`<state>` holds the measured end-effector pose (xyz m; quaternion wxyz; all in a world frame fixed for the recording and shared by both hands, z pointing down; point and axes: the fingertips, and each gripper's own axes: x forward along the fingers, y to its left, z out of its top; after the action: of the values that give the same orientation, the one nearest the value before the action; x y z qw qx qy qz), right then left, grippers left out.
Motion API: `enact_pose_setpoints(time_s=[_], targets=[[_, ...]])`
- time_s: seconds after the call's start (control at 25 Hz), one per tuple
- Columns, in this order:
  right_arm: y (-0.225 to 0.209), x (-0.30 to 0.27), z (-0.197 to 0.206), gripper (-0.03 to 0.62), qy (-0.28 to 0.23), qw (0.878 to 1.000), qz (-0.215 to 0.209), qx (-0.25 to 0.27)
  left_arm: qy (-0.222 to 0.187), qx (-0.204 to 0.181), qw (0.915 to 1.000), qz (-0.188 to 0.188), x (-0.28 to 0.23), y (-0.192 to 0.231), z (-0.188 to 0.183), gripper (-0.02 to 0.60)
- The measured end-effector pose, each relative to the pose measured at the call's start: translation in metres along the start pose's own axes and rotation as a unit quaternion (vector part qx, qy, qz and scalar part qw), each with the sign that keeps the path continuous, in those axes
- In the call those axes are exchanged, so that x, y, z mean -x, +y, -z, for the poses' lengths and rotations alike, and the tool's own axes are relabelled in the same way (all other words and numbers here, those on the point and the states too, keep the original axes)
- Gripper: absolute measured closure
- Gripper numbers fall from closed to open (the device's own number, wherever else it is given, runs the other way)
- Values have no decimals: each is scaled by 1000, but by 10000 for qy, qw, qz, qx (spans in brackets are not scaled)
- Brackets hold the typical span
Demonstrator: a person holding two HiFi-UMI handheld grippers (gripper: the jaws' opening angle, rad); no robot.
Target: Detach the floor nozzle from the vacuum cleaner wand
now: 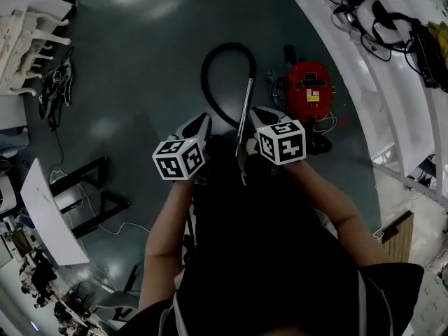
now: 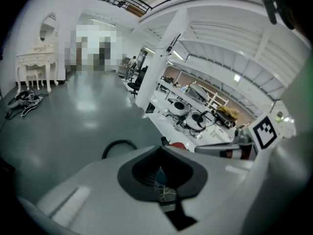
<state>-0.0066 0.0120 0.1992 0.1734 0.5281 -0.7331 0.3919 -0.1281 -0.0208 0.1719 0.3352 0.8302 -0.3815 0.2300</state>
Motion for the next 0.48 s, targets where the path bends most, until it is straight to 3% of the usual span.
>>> enact_pose_setpoints(time_s=[0.32, 0.48], targets=[[-22, -9, -12, 599, -140, 9980, 522, -338, 451, -652, 9942, 732, -60, -16, -20, 572], [-21, -30, -17, 599, -162, 9949, 791, -611, 551, -764, 9896, 1083, -74, -10, -36, 572]])
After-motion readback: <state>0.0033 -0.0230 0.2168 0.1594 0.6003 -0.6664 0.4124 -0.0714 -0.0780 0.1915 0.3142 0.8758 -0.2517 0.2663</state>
